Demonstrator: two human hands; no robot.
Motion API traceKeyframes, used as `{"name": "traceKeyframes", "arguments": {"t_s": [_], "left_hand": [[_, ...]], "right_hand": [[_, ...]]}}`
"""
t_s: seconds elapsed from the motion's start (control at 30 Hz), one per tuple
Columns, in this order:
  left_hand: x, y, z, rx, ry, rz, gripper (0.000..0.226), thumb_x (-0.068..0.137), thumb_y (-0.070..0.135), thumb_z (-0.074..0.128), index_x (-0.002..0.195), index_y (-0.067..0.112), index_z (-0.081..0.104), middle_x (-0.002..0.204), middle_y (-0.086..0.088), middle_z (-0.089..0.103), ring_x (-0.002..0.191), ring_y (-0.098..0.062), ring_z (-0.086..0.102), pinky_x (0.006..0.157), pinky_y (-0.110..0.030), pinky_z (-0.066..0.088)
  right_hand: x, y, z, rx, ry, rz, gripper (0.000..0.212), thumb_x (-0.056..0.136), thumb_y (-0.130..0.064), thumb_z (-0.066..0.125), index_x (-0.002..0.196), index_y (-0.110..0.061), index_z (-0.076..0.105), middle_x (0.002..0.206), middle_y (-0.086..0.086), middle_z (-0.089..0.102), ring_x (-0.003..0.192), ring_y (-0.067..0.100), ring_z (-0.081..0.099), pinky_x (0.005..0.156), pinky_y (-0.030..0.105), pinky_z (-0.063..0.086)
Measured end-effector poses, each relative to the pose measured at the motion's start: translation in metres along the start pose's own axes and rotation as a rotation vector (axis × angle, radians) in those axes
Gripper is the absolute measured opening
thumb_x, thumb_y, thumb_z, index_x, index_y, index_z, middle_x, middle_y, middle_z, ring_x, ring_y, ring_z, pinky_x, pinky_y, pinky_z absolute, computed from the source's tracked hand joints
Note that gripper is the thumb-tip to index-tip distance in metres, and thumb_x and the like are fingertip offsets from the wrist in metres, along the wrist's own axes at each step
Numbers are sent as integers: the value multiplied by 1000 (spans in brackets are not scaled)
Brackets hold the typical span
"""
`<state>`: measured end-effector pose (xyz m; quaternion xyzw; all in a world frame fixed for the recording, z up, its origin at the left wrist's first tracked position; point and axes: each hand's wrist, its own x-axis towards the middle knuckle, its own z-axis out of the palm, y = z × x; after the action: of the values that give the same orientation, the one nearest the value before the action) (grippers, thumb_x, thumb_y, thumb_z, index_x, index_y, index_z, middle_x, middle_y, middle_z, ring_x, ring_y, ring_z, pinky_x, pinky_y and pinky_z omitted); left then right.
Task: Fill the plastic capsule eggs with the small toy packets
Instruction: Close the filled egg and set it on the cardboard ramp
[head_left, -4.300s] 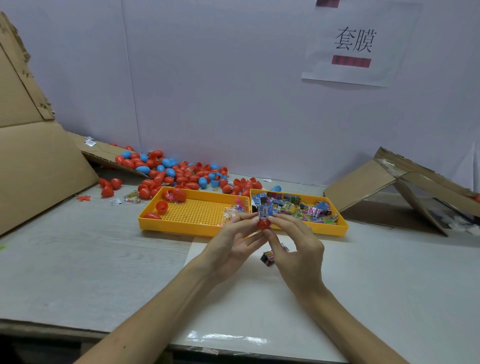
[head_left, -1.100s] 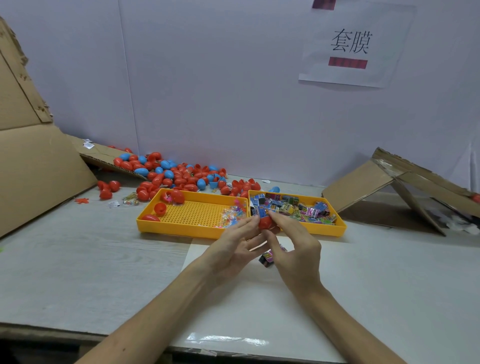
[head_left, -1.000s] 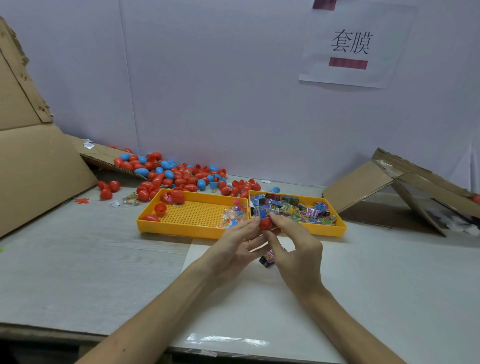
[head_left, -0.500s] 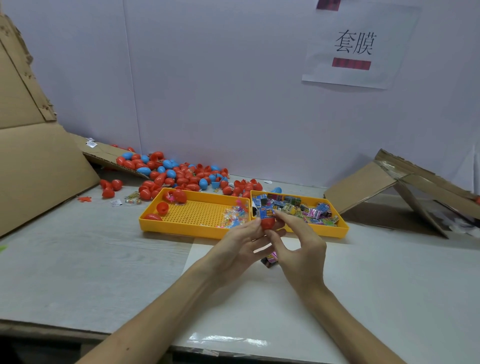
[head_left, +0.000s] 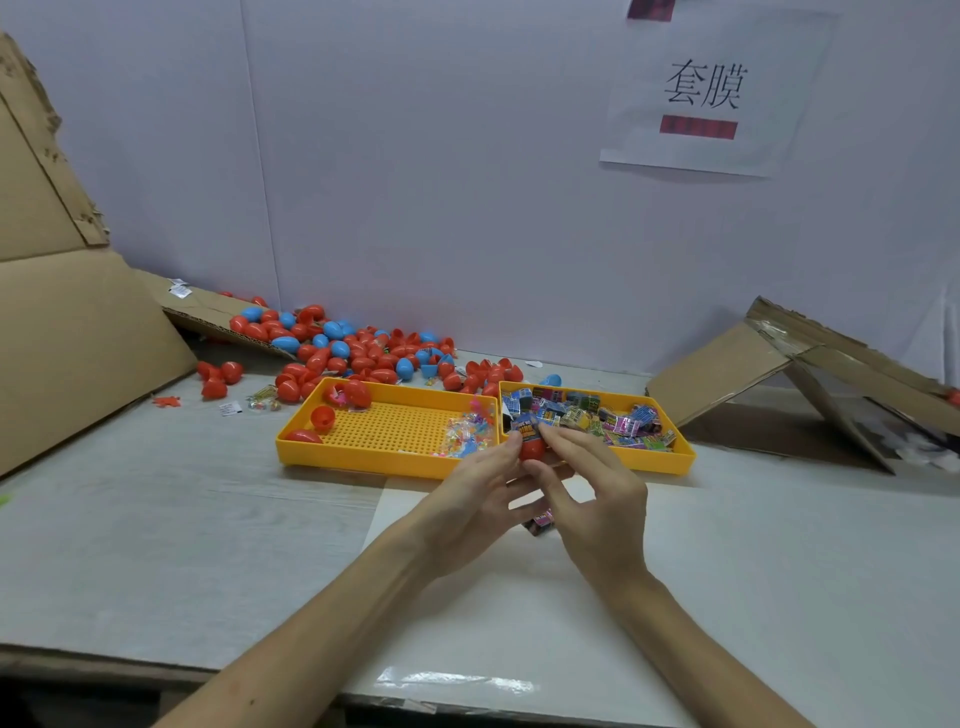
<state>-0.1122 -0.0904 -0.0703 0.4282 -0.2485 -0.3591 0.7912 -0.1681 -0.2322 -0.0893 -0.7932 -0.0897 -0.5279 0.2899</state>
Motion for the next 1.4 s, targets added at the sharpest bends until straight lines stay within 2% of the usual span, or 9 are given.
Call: {"name": "traceKeyframes", "arguments": {"t_s": [0.17,0.43,0.57,0.7,0.87,1.03,1.17,1.27,1.4], "left_hand": [[0,-5,1,36,-9,-16,31,101,38,55,111,15,72,128,-14,68,130,-28,58,111,-45,45],[1,2,1,-8,29,-3,43,93,35,65,130,13,67,130,-9,68,124,-22,62,113,-43,44],[3,4,-1,31,136,58,33,92,32,69,122,16,71,117,-5,73,110,-16,68,92,-30,53],[4,4,-2,93,277,148,46,78,28,77,121,15,69,105,-6,75,97,-19,74,79,-28,56],[5,1,0,148,301,175,51,71,14,81,122,10,71,123,-21,65,106,-29,72,83,-32,59],[3,4,1,73,223,164,45,83,15,74,127,9,68,120,-17,69,107,-27,71,89,-34,58],[3,5,0,40,192,143,33,99,14,57,131,11,65,121,-14,72,112,-28,70,90,-32,58],[3,4,0,53,205,148,30,99,12,59,128,12,66,120,-11,73,111,-28,71,85,-29,59],[4,3,-1,43,227,145,33,93,15,66,125,11,66,117,-11,74,109,-28,72,80,-28,59]], "right_hand": [[-3,8,-2,6,50,15,26,83,-8,76,108,-2,77,103,3,74,97,13,68,88,26,56],[1,0,-3,16,6,51,30,87,-17,72,116,-9,75,113,-6,71,107,6,65,94,22,51],[2,2,-4,40,-23,74,29,87,-12,75,115,-10,74,110,-3,73,105,6,66,93,21,52],[3,-1,-4,136,-64,175,30,91,-15,67,121,-20,68,109,-9,69,94,6,68,80,17,54],[4,-4,-3,185,-116,197,32,94,-19,62,124,-27,64,110,-13,68,86,7,69,73,14,53],[6,-3,-5,151,-109,171,30,93,-15,66,120,-30,65,104,-18,66,85,7,68,71,17,56],[6,0,-4,154,-85,203,28,93,-18,64,119,-26,67,105,-17,66,85,6,68,71,17,55],[6,3,-6,140,-48,181,29,93,-10,69,120,-19,68,109,-9,67,90,5,67,71,17,55],[5,4,-7,21,16,71,20,90,-17,71,107,-8,74,105,3,66,96,5,62,74,9,50]]}}
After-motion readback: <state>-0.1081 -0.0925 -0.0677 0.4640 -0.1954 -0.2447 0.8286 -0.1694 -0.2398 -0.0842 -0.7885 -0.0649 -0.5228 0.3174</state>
